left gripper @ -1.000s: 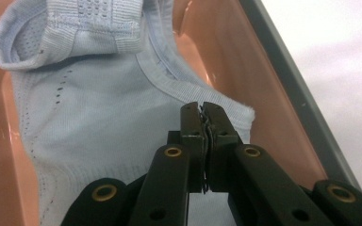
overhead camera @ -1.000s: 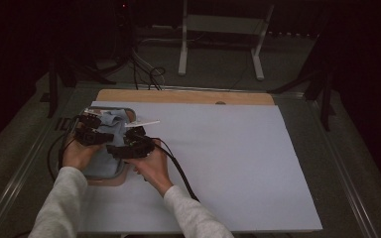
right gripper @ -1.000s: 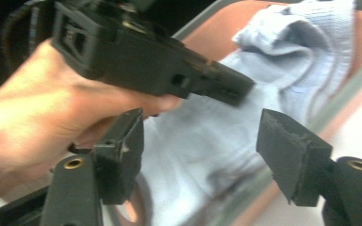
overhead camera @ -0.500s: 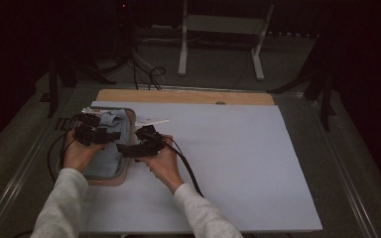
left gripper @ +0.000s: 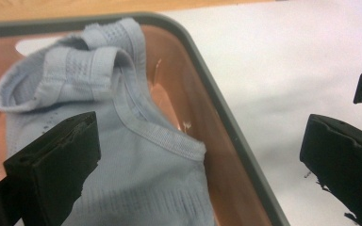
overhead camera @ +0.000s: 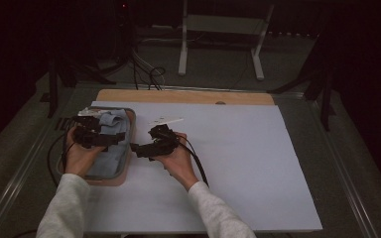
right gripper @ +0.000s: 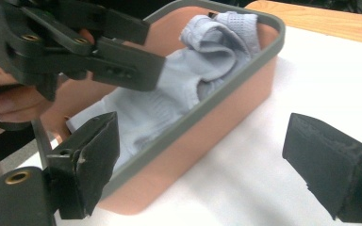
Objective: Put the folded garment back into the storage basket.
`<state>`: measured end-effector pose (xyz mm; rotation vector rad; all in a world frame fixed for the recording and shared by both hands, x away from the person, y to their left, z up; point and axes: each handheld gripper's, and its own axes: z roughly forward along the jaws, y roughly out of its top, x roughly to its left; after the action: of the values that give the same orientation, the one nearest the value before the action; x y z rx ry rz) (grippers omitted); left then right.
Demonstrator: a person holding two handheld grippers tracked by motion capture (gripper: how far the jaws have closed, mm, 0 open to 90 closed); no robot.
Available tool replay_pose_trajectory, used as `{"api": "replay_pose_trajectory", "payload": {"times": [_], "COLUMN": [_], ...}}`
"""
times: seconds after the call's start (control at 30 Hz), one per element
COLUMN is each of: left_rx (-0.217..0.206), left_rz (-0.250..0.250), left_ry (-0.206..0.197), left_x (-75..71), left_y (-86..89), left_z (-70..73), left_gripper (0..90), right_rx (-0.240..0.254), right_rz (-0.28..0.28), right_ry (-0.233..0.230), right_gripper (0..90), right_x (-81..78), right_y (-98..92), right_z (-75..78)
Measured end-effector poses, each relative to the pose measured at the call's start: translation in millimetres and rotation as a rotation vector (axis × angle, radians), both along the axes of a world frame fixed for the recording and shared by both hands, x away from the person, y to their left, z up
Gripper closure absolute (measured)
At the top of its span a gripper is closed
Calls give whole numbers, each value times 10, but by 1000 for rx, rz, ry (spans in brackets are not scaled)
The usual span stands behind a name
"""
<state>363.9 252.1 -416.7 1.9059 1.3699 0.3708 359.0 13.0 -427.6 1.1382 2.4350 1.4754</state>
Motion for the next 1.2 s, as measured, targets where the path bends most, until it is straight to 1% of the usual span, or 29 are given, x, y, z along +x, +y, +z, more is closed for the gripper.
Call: {"api": "replay_pose_trajectory", "payload": {"times": [0.13, 0.27, 0.37, 0.4, 0.53, 0.67, 0.8, 0.97, 1.17, 1.2], "left_rx": [9, 4, 2, 1, -2, 0, 9, 10, 9, 17], "left_rz": [-12, -21, -23, -26, -37, -46, -56, -57, -63, -64], "left_ry": [-23, -45, -51, -63, -76, -84, -90, -100, -114, -117], "left_x": [-53, -108, -133, -161, -211, -251, -287, -325, -382, -393], "left_y": [-34, -59, -74, -90, -136, -171, -191, -203, -221, -224], "left_z": [16, 29, 30, 31, 36, 43, 55, 54, 39, 37], "left_gripper": [5, 5, 4, 5, 4, 4, 5, 4, 4, 4], "right_rx": [-15, -29, -35, -38, -41, -44, -42, -35, -31, -30], "right_rz": [-3, -17, -24, -31, -47, -57, -64, -75, -88, -92], "right_ry": [-7, -13, -18, -22, -27, -33, -45, -59, -63, -62], "right_gripper": [106, 105, 104, 104, 104, 104, 103, 103, 102, 102], "right_x": [-6, -2, -1, 2, 4, -1, -9, -21, -26, -29], "right_y": [-90, -188, -240, -294, -400, -496, -599, -734, -875, -895], "right_z": [6, 14, 20, 23, 30, 37, 44, 59, 49, 46]}}
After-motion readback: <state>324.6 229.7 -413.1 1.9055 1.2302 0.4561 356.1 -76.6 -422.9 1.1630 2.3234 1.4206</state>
